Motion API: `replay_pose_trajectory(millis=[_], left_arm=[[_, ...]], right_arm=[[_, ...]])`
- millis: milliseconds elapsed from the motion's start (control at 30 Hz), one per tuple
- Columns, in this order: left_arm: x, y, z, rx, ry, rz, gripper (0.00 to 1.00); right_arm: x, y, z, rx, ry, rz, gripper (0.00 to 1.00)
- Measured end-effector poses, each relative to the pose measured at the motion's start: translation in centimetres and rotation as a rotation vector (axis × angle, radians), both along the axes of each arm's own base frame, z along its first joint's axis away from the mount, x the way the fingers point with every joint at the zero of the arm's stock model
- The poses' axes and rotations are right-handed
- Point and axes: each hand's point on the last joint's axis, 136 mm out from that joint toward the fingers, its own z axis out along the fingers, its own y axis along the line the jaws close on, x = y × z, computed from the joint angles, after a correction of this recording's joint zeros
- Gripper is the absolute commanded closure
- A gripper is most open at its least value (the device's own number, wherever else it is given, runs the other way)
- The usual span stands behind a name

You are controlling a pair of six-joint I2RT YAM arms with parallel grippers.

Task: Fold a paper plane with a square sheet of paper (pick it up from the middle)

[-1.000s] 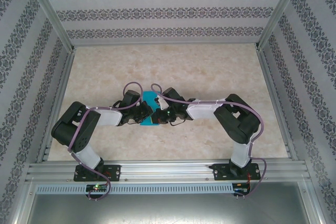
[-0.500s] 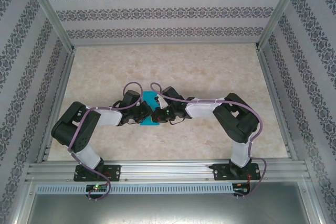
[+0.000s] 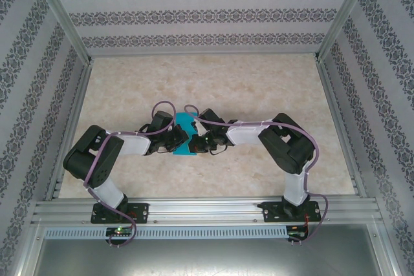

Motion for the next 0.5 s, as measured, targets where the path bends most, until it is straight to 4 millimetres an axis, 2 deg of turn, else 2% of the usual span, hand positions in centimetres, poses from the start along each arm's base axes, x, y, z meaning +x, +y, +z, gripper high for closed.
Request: replay_pose_trajectory(millis=[500], left_arm=[[-0.2, -0.1, 0.0, -0.008, 0.009, -0.010, 1.00]], right_arm=[[-1.1, -1.7, -0.1, 0.047, 0.017, -0.048, 0.94]])
